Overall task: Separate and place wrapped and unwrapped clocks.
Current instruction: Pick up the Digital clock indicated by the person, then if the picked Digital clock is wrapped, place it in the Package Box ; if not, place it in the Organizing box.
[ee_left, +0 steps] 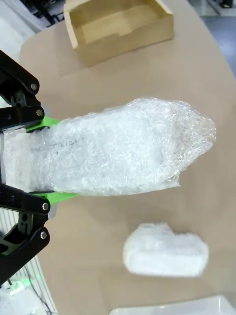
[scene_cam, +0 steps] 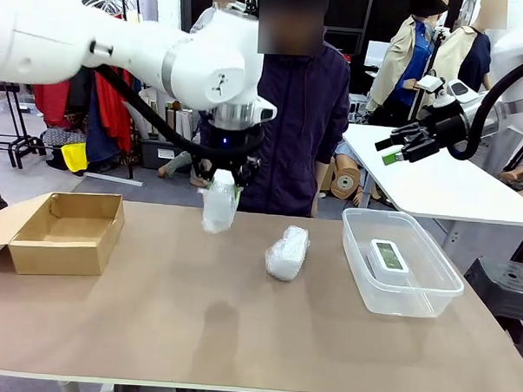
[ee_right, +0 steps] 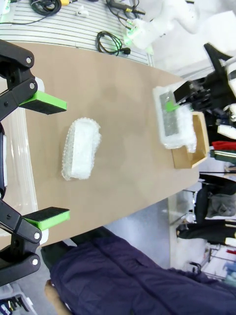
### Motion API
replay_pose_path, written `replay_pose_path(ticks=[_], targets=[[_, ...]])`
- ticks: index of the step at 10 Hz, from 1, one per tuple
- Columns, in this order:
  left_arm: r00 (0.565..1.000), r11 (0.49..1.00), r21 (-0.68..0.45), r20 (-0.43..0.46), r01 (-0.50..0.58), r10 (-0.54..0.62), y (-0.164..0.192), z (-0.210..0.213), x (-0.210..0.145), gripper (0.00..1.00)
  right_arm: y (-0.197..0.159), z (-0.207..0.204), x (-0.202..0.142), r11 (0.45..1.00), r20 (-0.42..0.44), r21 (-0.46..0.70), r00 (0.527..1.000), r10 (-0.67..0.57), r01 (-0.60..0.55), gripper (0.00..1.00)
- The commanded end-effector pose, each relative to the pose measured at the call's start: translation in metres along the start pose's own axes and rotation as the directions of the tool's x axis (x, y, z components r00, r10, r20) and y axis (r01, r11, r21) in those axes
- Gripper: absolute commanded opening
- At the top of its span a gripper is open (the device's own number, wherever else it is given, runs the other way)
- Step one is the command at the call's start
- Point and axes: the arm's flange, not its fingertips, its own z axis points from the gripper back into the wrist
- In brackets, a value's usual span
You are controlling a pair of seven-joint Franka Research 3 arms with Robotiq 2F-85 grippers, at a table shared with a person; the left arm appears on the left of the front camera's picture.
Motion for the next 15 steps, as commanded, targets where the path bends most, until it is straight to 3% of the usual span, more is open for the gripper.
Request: replay_pose_path(ticks=[1,3,6,15], targets=[[0.996,0.999,-0.021,0.087,0.028,-0.026,0.007,0.034,-0.003,0.0,0.001,0.0,0.002,1.0,0.004,0.003,1.0,0.003,-0.003,1.0],[0.988,1.0,-0.001,0.157,0.01,-0.009,0.006,0.069,-0.003,0.0,0.001,0.0,0.002,1.0,0.004,0.003,1.0,0.003,-0.003,1.0],[0.982,0.999,0.018,0.189,-0.034,0.03,0.016,0.093,0.016,0.0,0.001,0.0,0.002,1.0,0.004,0.003,1.0,0.003,-0.003,1.0],[0.982,1.0,-0.003,0.186,-0.015,0.015,0.021,0.095,0.014,0.0,0.001,0.0,0.002,1.0,0.004,0.003,1.0,0.003,-0.003,1.0]])
